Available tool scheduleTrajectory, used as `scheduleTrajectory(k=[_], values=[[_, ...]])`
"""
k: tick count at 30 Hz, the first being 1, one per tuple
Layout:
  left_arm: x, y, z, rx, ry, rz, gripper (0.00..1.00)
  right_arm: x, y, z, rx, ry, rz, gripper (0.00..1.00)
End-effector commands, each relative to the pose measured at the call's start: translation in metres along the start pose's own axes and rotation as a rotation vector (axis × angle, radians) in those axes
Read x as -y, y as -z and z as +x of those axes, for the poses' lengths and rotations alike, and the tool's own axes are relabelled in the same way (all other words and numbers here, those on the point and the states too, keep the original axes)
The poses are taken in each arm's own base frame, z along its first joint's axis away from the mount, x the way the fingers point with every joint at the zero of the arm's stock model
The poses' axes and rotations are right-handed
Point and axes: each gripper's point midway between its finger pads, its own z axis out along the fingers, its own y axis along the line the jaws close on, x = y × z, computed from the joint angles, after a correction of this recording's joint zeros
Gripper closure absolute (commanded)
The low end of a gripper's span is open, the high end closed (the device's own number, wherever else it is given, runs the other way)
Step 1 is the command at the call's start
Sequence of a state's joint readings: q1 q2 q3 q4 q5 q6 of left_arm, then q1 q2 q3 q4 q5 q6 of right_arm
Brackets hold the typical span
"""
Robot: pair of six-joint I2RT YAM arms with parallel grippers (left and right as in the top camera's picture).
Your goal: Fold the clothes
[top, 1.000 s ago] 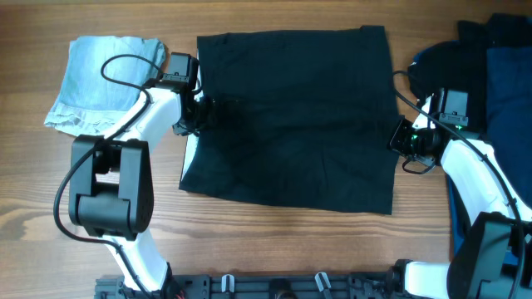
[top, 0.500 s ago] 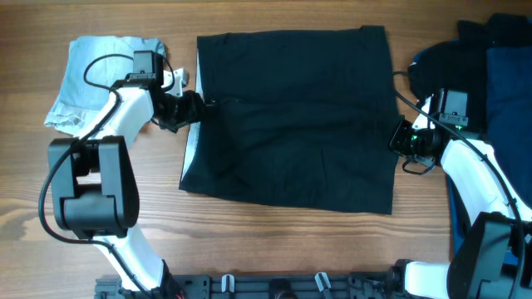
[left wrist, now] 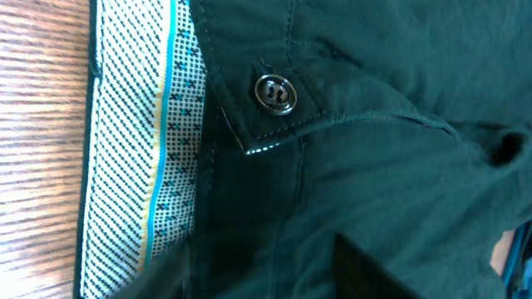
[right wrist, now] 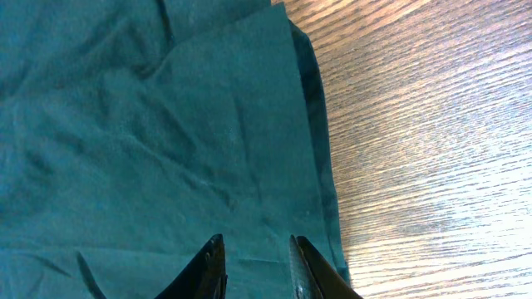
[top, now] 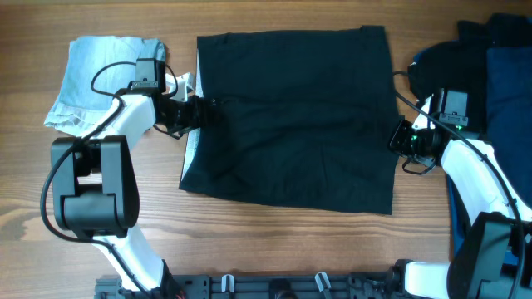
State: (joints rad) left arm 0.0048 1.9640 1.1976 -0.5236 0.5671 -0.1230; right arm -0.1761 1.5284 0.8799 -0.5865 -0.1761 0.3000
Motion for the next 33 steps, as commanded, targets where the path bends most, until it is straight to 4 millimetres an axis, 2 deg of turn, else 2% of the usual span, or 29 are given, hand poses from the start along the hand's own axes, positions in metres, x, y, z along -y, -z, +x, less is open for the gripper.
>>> scheduleTrajectory(k=[1, 3, 7, 9, 11, 14, 16, 18, 19, 22, 27, 29, 33], values=[[0.002, -0.005, 0.008, -0.029, 0.002, 0.031, 0.69, -0.002, 0.0, -0.004, -0.001, 0.008, -0.011, 0.74], [0.002, -0.005, 0.01, -0.035, 0.006, 0.03, 0.79, -0.002, 0.0, -0.004, -0.003, 0.008, -0.011, 0.74], [0.0, -0.005, 0.016, -0.06, 0.024, 0.024, 0.9, -0.001, 0.0, -0.004, -0.002, 0.007, -0.007, 0.74], [0.0, -0.005, 0.018, -0.066, 0.028, 0.023, 0.89, -0.001, 0.0, -0.004, -0.001, 0.007, -0.004, 0.74], [-0.001, -0.005, 0.019, -0.072, 0.032, 0.021, 0.74, 0.0, 0.0, -0.004, -0.001, 0.007, -0.004, 0.74], [-0.009, -0.006, 0.022, -0.076, 0.038, -0.023, 0.71, 0.0, 0.0, -0.004, -0.001, 0.007, -0.004, 0.74], [-0.011, -0.007, 0.026, -0.083, 0.043, -0.026, 0.75, 0.0, 0.0, -0.004, -0.001, 0.008, -0.004, 0.74], [-0.012, -0.007, 0.028, -0.09, 0.047, -0.028, 0.91, 0.0, 0.0, -0.004, -0.001, 0.007, -0.004, 0.74], [-0.012, -0.007, 0.03, -0.096, 0.052, -0.029, 0.96, 0.0, 0.0, -0.004, -0.001, 0.007, -0.004, 0.75], [-0.012, 0.002, 0.025, -0.072, 0.063, -0.027, 0.96, 0.0, 0.0, -0.004, -0.001, 0.008, -0.004, 0.75], [0.001, 0.032, 0.015, -0.007, 0.059, -0.035, 0.96, -0.001, 0.0, -0.004, 0.0, 0.008, -0.004, 0.75], [-0.008, 0.036, 0.015, 0.005, 0.059, -0.092, 0.96, -0.001, 0.0, -0.004, 0.0, 0.008, -0.004, 0.75], [-0.041, 0.041, 0.017, 0.023, 0.126, -0.29, 0.96, -0.001, 0.0, -0.004, 0.001, 0.008, -0.004, 0.75]])
